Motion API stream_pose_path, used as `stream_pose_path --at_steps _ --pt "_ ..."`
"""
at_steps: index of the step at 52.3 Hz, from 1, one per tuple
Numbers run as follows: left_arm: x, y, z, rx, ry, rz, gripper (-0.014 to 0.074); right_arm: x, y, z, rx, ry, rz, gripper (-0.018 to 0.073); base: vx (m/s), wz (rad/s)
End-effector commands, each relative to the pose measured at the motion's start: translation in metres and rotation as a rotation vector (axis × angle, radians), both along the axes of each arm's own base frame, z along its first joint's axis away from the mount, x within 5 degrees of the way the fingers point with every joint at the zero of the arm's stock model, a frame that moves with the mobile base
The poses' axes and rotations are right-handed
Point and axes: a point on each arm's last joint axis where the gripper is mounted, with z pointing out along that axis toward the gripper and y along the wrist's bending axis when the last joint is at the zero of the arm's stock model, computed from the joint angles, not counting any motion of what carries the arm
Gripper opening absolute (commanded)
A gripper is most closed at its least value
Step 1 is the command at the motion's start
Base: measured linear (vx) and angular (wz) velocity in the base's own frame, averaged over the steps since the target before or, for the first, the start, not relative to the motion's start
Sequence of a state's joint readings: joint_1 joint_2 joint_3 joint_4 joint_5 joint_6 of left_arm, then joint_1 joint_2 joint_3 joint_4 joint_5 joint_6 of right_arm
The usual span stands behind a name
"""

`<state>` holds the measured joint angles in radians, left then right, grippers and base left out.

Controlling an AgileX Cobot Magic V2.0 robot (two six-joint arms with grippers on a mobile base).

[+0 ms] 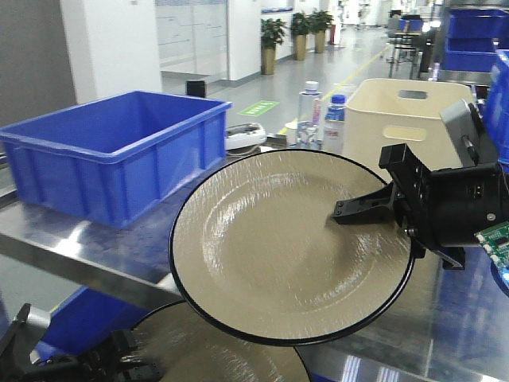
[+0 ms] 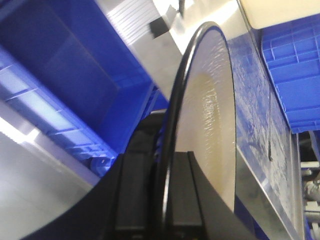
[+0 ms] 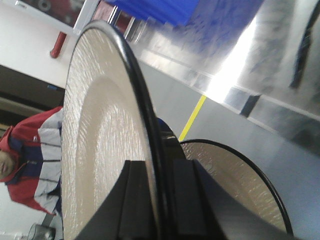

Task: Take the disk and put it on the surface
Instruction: 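Drive toward the steel table beside the cream bin, plate held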

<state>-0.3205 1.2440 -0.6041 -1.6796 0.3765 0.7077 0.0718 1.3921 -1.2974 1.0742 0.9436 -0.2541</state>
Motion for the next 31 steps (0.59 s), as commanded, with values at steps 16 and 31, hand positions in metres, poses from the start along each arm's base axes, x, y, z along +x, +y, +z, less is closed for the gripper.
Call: stream_pose_path --at_steps 16,31 --pt "0.0012 -0.0043 0.0212 -0.134 -0.019 0.021 0.0001 -0.008 0.0007 0.0318 0.125 -0.086 -0.03 -0.0008 0.13 -0.3" --pt "0.0012 -0.0043 0.0212 -0.134 -0.019 0.021 0.0001 -0.0082 0.0009 0.0318 0.125 -0.085 -0.028 -0.0008 0.05 -0.17"
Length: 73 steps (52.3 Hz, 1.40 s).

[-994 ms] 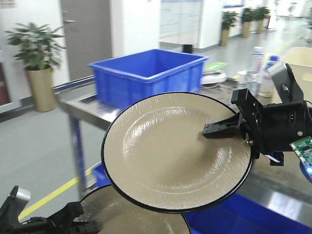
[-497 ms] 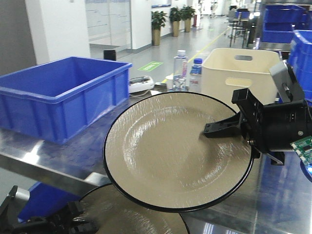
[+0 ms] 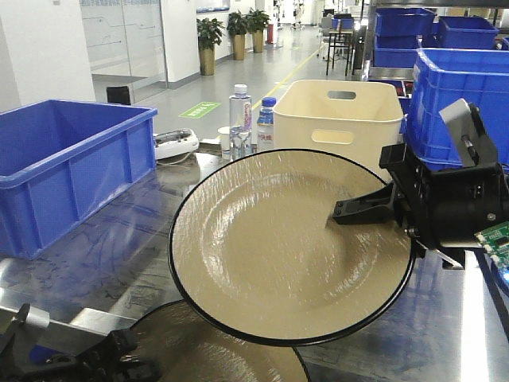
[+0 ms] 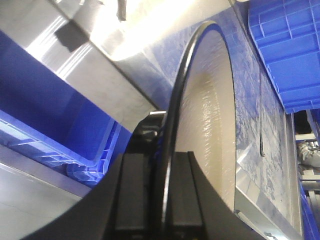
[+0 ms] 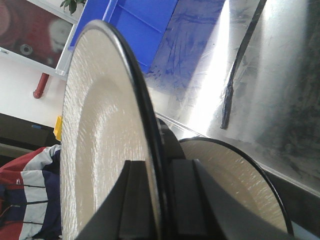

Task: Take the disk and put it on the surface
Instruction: 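Drive toward the steel table beside the cream bin, plate held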

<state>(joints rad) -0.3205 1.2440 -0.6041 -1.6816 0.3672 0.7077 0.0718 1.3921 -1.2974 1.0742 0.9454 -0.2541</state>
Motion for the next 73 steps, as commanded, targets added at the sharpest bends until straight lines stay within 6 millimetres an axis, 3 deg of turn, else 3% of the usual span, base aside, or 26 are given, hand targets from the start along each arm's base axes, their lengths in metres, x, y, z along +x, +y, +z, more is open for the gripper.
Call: stream_pose_path --at_steps 1,73 --pt "0.0007 -0.005 0.0213 -0.137 -0.02 0.012 0.0001 -0.0081 0.0008 0.0318 0.125 -0.086 -0.029 -0.0008 0.02 -0.08" --pt "0.0007 -0.005 0.0213 -0.137 -0.02 0.012 0.0001 -0.008 0.0007 0.0318 0.125 -0.086 -0.03 -0.0008 0.03 -0.12"
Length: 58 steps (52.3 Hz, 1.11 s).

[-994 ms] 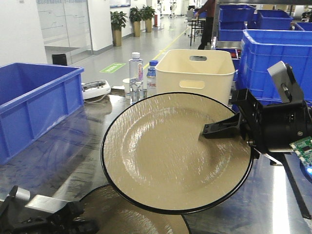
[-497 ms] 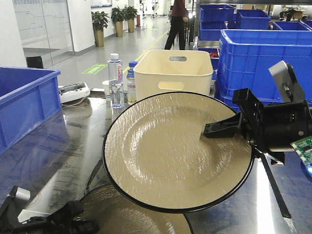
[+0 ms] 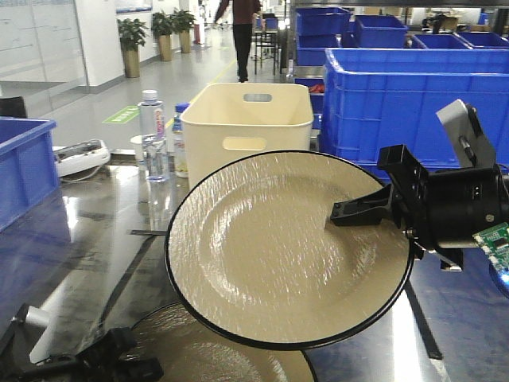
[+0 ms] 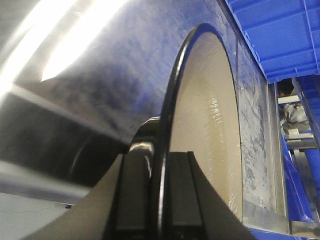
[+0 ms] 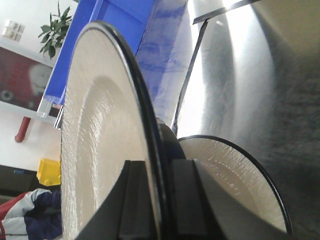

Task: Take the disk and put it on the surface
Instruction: 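Drive toward the steel table beside the cream bin, plate held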

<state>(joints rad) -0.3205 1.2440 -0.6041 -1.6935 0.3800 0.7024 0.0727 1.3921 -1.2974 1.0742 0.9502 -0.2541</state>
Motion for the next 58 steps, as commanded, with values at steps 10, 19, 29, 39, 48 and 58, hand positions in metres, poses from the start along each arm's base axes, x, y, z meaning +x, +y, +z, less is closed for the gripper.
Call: stream_pose_path --at_steps 10,19,29,39,48,58 --pt "0.0011 -0.0041 0.0207 -0.117 -0.027 0.015 0.0001 -0.0076 0.0002 0.032 0.125 -0.088 -0.036 -0.0008 0.12 -0.22" --pt "0.0011 -0.0041 0.0207 -0.117 -0.027 0.015 0.0001 -0.0076 0.0002 0.032 0.125 -0.088 -0.036 -0.0008 0.15 -0.16" --pt "0.0011 -0.0041 0.0207 -0.117 -0.027 0.015 0.0001 -0.0076 0.0002 0.032 0.125 -0.088 -0.036 -0.0008 0.16 -0.1" --pt "0.0011 -0.0041 0.0207 -0.117 -0.027 0.015 0.0001 -0.0076 0.0002 0.032 0.125 -0.088 -0.036 -0.0008 0.15 -0.09" --pt "0.0011 -0.0041 0.0207 -0.117 -0.027 0.015 0.0001 -0.0076 0.0002 0.032 0.125 -0.088 -0.036 -0.0008 0.12 -0.09" --pt "0.0011 -0.0041 0.0207 -0.117 -0.027 0.015 0.0001 -0.0076 0.0003 0.0319 0.125 -0.088 -0.035 -0.0008 0.09 -0.08"
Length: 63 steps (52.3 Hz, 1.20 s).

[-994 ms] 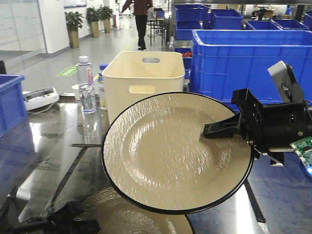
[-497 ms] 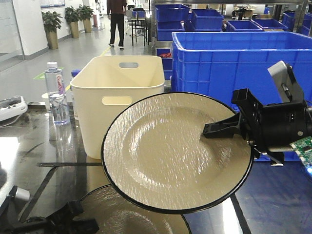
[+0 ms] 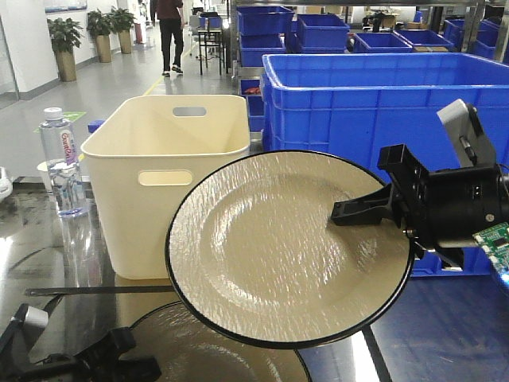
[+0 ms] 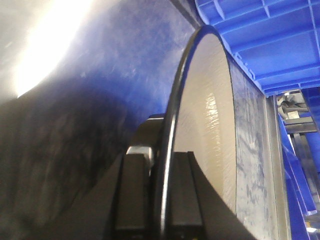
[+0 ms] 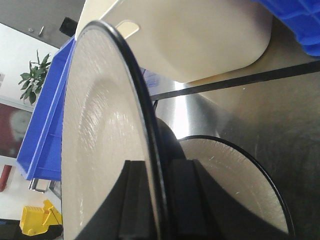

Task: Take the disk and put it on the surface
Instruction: 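Drive toward the steel table beside the cream bin, plate held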

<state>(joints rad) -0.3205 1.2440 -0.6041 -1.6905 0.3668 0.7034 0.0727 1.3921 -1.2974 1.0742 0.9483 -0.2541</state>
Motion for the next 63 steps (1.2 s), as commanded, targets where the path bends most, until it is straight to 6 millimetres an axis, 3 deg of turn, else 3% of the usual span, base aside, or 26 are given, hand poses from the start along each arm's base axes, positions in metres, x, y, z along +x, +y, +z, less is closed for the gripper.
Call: stream_pose_path --at_steps 1,40,56,63 --pt "0.001 -0.005 0.021 -0.127 -0.025 0.006 0.0001 -0.008 0.0 0.032 0.125 -0.087 -0.033 -0.0008 0.07 -0.07" --pt "0.001 -0.004 0.021 -0.12 -0.025 0.017 0.0001 -0.008 0.0 0.032 0.125 -0.087 -0.033 -0.0008 0.02 -0.03" --pt "0.008 0.009 0.013 -0.006 -0.03 0.149 0.001 -0.008 0.0 0.032 0.125 -0.087 -0.033 -0.0008 0.0 0.0" --pt "0.008 0.012 0.01 0.097 -0.067 0.132 0.0063 -0.008 0.0 0.032 0.125 -0.087 -0.033 -0.0008 0.0 0.0"
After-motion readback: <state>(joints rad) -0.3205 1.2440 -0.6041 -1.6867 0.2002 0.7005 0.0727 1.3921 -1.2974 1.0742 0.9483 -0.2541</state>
